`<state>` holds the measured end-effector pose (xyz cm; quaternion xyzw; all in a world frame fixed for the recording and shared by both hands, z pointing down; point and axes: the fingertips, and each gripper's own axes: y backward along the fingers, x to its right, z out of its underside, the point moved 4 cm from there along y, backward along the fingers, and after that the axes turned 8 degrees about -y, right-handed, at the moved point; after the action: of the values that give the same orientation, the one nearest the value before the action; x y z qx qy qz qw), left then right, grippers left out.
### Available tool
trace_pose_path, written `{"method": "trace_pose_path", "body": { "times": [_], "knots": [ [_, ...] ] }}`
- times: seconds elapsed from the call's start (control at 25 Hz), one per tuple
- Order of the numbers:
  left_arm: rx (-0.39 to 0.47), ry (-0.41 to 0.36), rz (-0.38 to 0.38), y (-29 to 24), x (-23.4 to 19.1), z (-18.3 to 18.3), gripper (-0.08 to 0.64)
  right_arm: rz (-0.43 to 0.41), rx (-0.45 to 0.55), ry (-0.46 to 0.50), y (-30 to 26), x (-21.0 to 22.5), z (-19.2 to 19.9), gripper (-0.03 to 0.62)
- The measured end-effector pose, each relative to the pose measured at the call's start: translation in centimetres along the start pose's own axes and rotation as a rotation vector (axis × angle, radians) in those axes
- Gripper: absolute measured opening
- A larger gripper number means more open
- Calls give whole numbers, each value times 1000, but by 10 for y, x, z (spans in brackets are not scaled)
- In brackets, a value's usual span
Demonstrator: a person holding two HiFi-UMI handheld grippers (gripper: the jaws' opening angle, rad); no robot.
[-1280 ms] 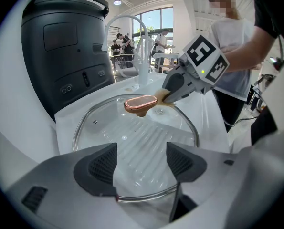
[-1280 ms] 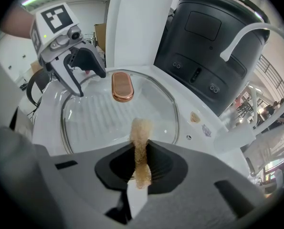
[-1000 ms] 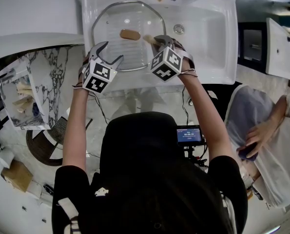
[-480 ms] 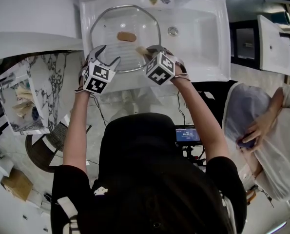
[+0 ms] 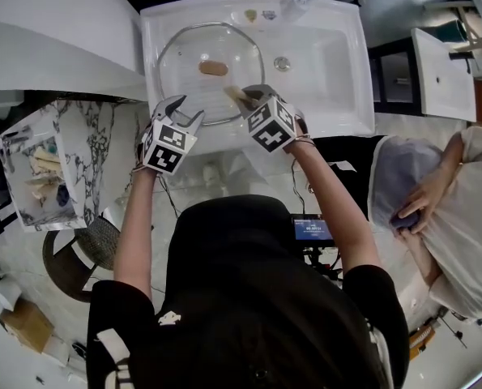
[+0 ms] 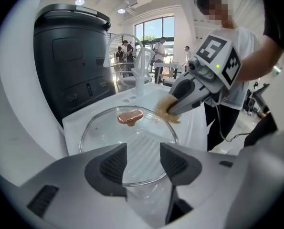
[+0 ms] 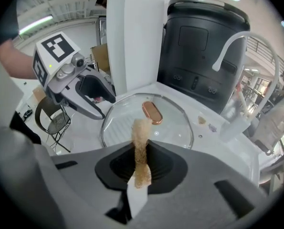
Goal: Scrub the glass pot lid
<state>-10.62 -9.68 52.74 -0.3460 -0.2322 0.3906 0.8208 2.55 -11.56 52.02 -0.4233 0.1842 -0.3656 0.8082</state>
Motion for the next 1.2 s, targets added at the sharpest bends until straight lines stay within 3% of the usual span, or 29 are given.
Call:
{"method": "trace_pose_path", "body": {
  "times": [0.2, 0.28, 0.4, 0.72, 0.92, 1.2],
  "knots": [
    [145, 85, -81, 39, -6, -32, 125, 71, 104, -112, 35, -2, -25, 25],
    [214, 100, -117, 58, -6, -49, 61, 98, 154, -130, 50, -5, -36, 25],
    [290, 102, -162, 87, -2, -66, 25, 139, 239, -133, 75, -13, -53, 25],
    [507, 99, -218, 169, 8, -109, 8, 256, 455, -186, 149, -35, -89, 23],
    [567, 124, -179, 207, 16, -122, 6, 303, 576, -189, 196, -55, -106, 23],
    [704, 128, -248, 257, 19, -130, 6, 345, 659, -175, 230, -78, -111, 23]
  ]
}}
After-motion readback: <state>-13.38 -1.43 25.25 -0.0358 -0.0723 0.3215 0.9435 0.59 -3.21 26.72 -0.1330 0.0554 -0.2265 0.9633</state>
